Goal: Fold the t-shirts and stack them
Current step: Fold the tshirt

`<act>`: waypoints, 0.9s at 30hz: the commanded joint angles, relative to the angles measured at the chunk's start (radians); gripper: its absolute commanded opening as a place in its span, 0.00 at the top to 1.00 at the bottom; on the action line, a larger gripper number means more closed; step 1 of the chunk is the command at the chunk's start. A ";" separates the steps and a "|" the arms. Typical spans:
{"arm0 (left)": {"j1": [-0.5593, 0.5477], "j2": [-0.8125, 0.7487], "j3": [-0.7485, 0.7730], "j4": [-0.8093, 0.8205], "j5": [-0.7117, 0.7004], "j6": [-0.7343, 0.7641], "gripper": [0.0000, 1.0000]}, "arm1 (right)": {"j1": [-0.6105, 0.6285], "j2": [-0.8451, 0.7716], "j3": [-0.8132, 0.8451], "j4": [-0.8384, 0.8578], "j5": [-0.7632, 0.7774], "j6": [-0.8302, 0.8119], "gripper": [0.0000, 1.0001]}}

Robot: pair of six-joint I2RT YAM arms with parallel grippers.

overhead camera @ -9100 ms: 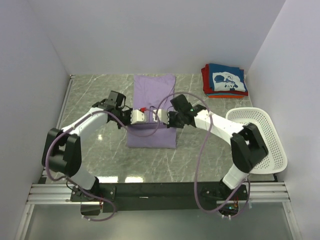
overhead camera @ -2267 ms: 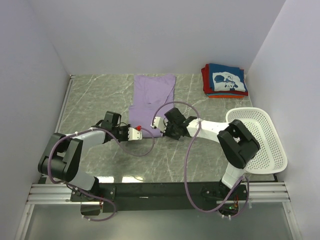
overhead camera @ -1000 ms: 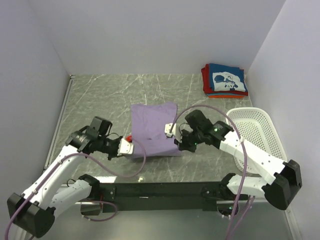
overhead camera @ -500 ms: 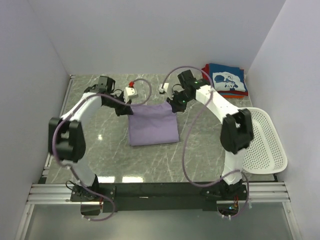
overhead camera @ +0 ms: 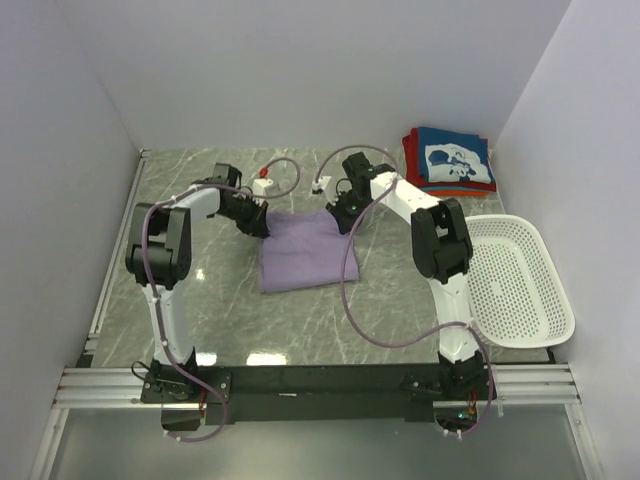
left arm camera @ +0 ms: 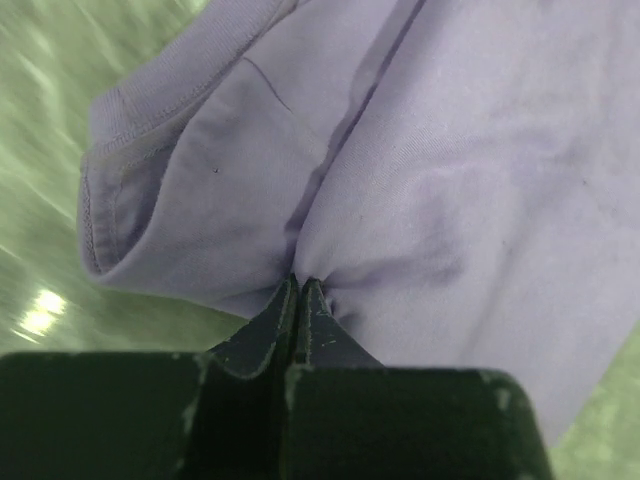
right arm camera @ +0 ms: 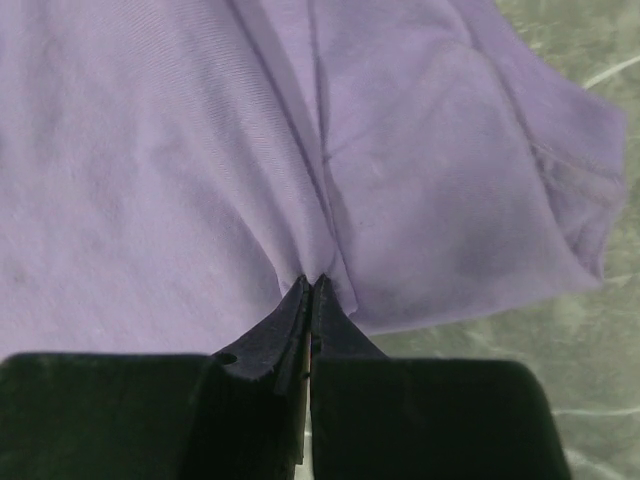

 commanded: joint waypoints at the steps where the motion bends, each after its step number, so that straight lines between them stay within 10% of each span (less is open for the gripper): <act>1: -0.002 -0.099 -0.129 -0.051 0.006 -0.076 0.99 | 0.042 -0.090 -0.133 -0.021 -0.005 0.049 1.00; 10: -0.002 -0.441 -0.510 -0.068 0.128 -0.053 0.96 | 0.155 -0.394 -0.573 0.036 -0.196 0.167 0.97; 16: -0.002 -0.608 -0.537 -0.118 0.189 0.149 0.50 | 0.076 -0.506 -0.532 -0.087 -0.381 0.192 0.43; 27: -0.255 -0.560 -0.433 -0.049 0.098 0.389 0.42 | 0.016 -0.287 -0.357 0.233 -0.556 0.691 0.64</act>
